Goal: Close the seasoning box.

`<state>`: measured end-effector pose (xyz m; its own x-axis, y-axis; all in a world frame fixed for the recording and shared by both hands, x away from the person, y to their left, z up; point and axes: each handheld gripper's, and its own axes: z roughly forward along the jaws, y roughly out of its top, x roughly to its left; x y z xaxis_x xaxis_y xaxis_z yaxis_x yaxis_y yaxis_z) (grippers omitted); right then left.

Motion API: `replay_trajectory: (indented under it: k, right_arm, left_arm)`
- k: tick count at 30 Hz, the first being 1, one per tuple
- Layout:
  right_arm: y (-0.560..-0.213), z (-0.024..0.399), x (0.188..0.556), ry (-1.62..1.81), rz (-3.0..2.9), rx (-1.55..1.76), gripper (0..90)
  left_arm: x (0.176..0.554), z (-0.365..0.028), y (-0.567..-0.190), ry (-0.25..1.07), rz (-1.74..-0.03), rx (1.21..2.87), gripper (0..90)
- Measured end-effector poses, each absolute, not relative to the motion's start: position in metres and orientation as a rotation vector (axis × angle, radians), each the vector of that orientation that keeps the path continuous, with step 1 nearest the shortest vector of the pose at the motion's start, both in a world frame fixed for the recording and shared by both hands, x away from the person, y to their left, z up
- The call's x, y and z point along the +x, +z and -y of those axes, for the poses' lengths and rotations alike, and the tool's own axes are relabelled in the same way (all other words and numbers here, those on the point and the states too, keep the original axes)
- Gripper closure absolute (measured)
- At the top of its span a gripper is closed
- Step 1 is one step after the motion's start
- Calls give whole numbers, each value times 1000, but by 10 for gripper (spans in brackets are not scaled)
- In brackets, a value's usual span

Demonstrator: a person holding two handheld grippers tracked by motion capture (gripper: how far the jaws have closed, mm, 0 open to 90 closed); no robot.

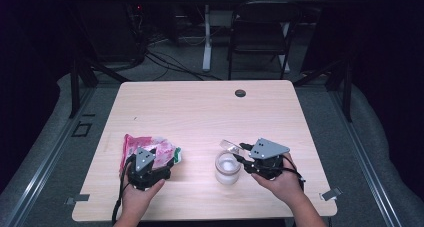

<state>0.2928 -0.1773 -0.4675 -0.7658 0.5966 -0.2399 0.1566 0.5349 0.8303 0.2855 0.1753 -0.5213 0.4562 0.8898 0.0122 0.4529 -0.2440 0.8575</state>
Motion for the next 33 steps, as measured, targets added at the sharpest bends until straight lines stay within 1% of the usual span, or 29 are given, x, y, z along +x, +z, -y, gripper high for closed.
replay_trajectory:
  k: [26, 33]
  right_arm:
    - [-473, 172, 289, 1122, -2319, 535, 537]
    - [-474, 170, 287, 1156, -2338, 527, 497]
  left_arm:
    - [285, -172, -523, 652, -1122, 1887, 288]
    - [285, -173, -523, 651, -1126, 1885, 288]
